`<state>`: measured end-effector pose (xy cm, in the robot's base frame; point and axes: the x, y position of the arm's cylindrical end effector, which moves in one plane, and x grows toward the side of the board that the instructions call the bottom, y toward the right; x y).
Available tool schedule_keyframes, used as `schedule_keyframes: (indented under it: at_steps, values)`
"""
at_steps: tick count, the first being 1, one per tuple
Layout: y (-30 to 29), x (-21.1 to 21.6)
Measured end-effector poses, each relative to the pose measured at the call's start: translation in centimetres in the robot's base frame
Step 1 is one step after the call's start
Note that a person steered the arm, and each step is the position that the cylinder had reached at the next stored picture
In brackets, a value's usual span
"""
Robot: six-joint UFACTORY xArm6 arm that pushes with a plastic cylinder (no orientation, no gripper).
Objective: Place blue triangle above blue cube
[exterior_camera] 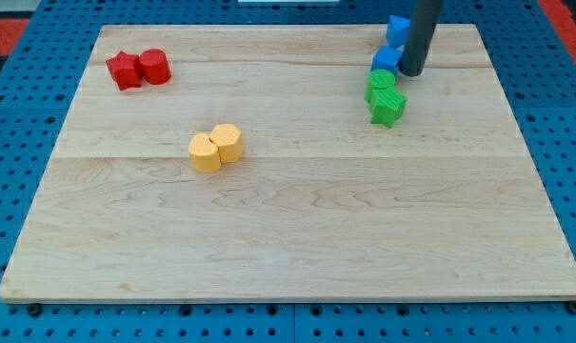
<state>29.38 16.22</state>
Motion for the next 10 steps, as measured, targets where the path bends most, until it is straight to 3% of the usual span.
schedule_keyframes:
  at_steps: [2, 4, 6, 9, 10]
  values:
    - [1.9, -0.5]
    - [11.0, -6.3]
    - [11.3, -10.3]
    - [10.9, -10.3]
    - [7.0, -10.2]
